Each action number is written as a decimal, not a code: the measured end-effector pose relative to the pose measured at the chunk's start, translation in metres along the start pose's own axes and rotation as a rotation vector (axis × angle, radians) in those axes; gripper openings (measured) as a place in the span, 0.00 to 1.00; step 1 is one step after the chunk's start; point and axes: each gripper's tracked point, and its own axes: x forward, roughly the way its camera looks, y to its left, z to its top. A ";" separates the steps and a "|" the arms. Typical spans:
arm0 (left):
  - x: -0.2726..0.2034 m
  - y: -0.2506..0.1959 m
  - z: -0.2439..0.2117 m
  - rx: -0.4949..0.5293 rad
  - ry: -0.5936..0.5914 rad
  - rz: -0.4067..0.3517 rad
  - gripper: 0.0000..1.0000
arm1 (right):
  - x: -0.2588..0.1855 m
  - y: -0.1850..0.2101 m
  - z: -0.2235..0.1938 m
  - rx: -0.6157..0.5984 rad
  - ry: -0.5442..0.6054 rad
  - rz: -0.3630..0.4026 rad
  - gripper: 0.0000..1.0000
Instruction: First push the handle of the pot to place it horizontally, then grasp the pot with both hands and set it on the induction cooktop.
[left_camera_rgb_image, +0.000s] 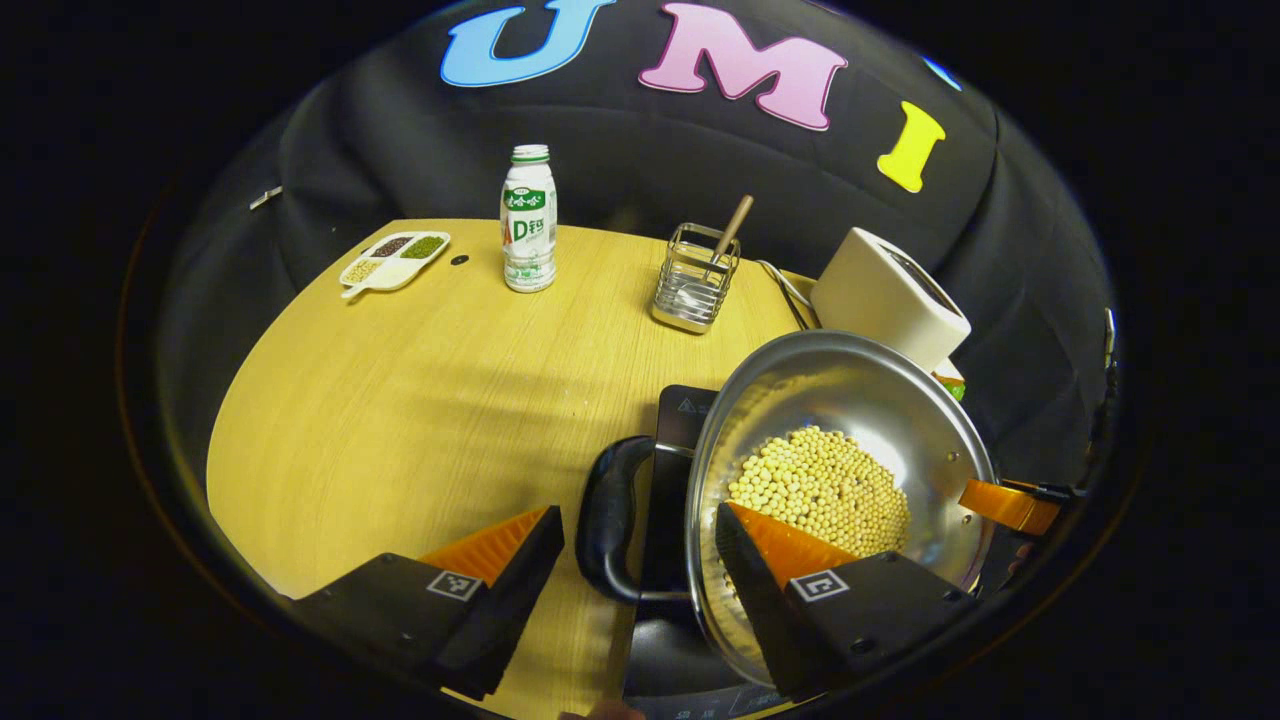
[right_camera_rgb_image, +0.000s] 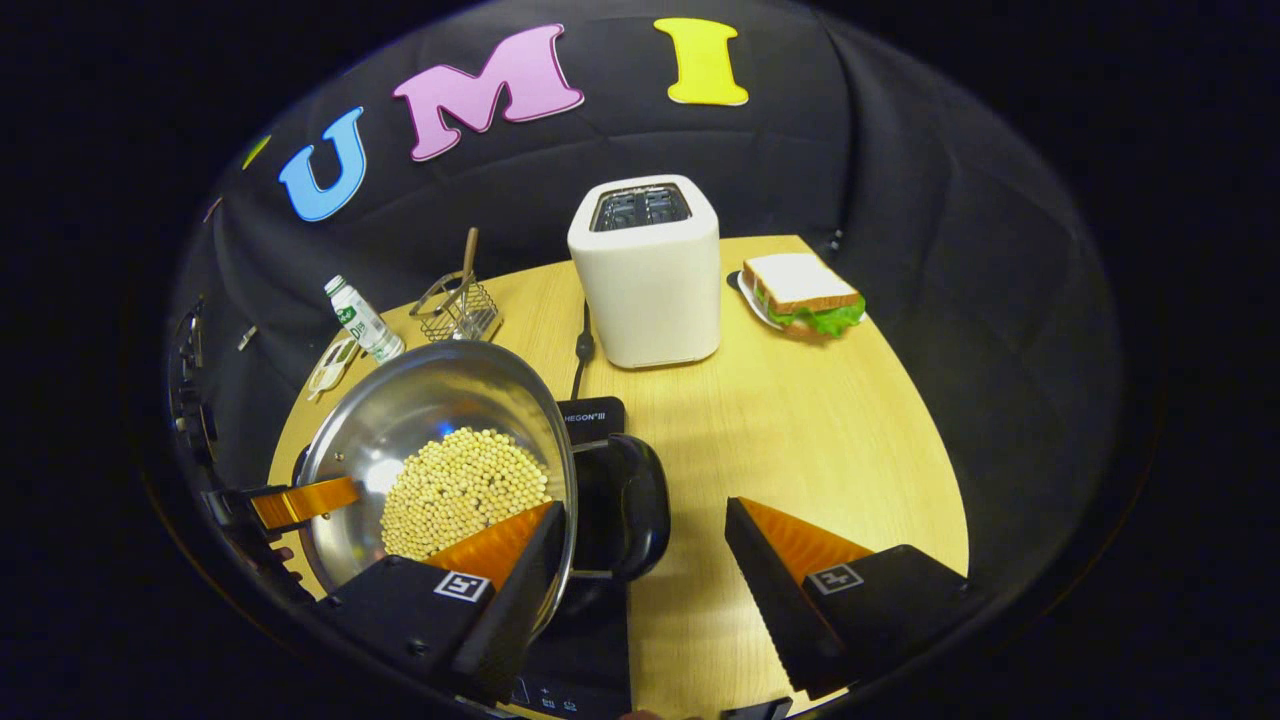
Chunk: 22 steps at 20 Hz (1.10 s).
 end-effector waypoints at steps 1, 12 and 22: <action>-0.010 0.004 0.000 0.007 -0.012 0.007 0.96 | -0.010 0.001 0.001 0.001 -0.016 -0.001 0.99; -0.155 0.016 0.036 0.091 -0.360 0.043 0.96 | -0.141 0.010 0.031 -0.056 -0.340 -0.047 0.99; -0.311 0.065 0.021 0.136 -0.726 0.093 0.95 | -0.279 0.003 0.040 -0.028 -0.746 -0.103 0.98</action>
